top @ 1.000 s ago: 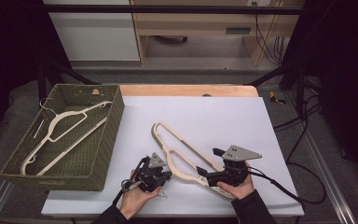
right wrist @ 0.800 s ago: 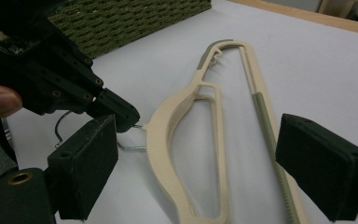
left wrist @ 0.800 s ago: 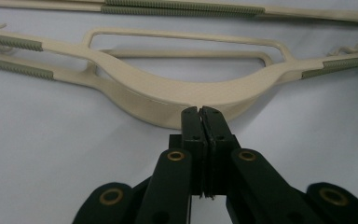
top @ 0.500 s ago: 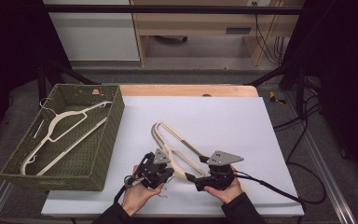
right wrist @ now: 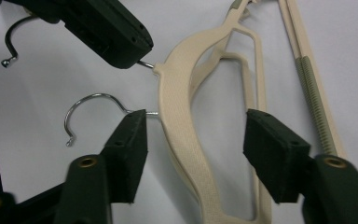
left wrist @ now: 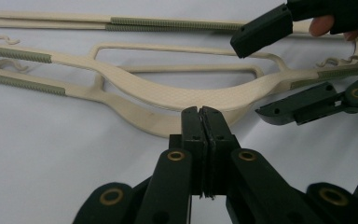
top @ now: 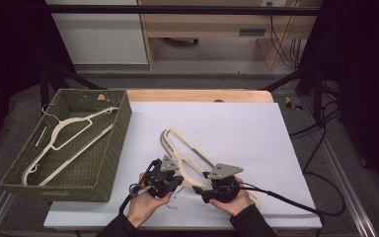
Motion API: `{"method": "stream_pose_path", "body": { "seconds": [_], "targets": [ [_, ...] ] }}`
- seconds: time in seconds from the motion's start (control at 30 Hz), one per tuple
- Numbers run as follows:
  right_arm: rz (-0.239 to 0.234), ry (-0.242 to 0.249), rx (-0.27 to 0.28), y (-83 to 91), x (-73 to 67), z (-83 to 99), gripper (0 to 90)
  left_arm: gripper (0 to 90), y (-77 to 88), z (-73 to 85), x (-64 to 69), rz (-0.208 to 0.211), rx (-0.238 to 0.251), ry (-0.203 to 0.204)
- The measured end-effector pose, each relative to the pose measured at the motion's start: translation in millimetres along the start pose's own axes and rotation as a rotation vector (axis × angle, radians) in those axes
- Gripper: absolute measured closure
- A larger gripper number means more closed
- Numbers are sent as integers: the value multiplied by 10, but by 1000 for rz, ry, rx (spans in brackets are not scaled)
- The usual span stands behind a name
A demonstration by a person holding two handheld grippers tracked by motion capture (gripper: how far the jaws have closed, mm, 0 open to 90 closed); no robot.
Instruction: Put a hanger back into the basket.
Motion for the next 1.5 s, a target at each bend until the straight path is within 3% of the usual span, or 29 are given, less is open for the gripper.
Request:
{"method": "stream_pose_path", "body": {
  "seconds": [0.2,0.43,0.63,0.8,0.93,1.1,1.37,1.5],
  "targets": [
    [2,17,-39,-25,-2,20,492,886,-6,3,2,-2,-10,-4],
    [53,81,-115,-115,-36,48,521,886,-8,14,2,-7,-13,-7],
    [44,107,-136,-114,-26,59,681,886,0,17,17,-3,-12,-14],
    [33,124,-134,-95,-30,50,692,884,22,8,18,5,5,-3],
    [38,142,-124,-61,-34,30,704,869,80,-16,-6,48,31,11],
    [71,164,-109,11,-9,-5,738,684,329,-112,-113,76,141,29],
    [102,178,-64,182,39,-112,773,391,710,-203,-404,27,311,33],
    [124,169,-36,273,72,-161,792,303,781,-189,-531,17,349,47]
  ]
}}
Point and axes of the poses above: each handheld gripper's, and its own axes: y roughly backward along the jaws, z roughly out of its underside, x roughly to its right, the point moved 6 cm from there along -y, roughly forward along the jaws, and after that the axes turned 9 degrees about -z, right-handed, at the moved point
